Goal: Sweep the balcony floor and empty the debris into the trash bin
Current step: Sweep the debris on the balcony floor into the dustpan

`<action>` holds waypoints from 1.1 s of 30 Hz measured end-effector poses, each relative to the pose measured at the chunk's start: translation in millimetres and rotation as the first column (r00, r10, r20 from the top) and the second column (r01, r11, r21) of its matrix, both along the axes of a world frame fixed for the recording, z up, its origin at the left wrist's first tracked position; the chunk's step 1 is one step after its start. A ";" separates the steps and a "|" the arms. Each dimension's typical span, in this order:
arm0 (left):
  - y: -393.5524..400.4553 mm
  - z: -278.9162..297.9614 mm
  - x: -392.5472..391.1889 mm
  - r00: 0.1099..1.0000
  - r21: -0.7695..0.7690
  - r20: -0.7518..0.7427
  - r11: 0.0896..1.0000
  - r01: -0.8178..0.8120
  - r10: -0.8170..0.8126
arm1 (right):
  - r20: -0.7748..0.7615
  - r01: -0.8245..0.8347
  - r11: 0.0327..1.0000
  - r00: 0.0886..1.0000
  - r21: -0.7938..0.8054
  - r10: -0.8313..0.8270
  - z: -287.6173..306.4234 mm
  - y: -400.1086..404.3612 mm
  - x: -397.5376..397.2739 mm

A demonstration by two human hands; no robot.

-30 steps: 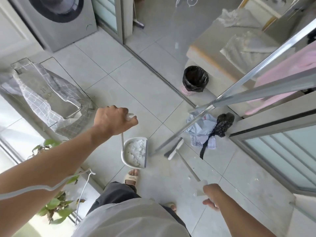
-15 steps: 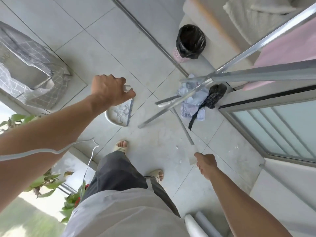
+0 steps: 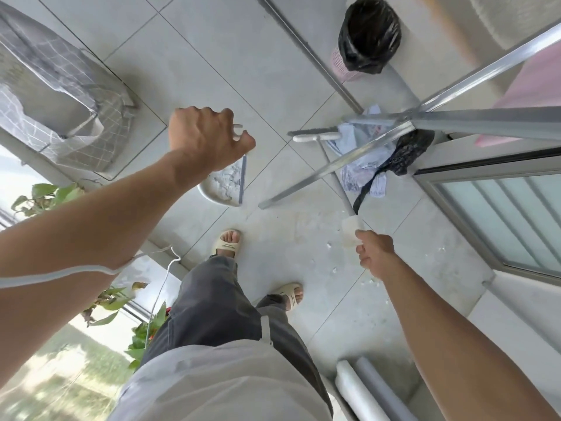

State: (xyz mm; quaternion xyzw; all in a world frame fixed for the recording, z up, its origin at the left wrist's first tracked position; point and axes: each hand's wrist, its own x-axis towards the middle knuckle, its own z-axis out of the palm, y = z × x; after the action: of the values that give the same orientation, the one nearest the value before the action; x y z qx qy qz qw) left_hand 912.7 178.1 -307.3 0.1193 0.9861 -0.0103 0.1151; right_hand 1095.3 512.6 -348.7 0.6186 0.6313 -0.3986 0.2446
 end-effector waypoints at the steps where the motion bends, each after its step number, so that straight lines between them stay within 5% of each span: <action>1: 0.7 -0.5 -1.3 1.000 0.003 0.002 1.000 -0.001 0.001 | 0.006 0.004 1.000 1.000 -0.006 -0.003 -2.0 4.6 0.9; 14: 13.1 -0.2 -2.1 1.000 0.015 -0.005 1.000 -0.027 0.027 | -0.018 0.148 0.969 0.988 -0.198 -0.155 -24.1 33.6 -25.6; 25: 19.4 0.1 -1.3 0.999 0.028 0.010 0.999 -0.035 0.035 | -0.055 0.429 0.751 0.851 -0.502 -0.523 -18.7 21.3 -16.3; 28: 18.6 -0.3 -2.8 0.999 0.038 0.010 0.998 -0.043 0.042 | -0.052 0.416 0.728 0.850 -0.546 -0.525 -19.4 24.7 -12.2; 33: 15.0 -1.3 -1.7 0.998 0.038 0.005 0.998 -0.055 0.055 | -0.099 0.300 0.827 0.916 -0.476 -0.389 -31.0 29.0 -30.9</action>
State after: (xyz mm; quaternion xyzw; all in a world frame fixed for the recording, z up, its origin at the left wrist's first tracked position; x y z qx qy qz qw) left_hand 911.0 193.0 -308.6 0.0943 0.9888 0.0120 0.1150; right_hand 1064.4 541.6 -379.6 0.6074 0.4194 -0.6292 0.2433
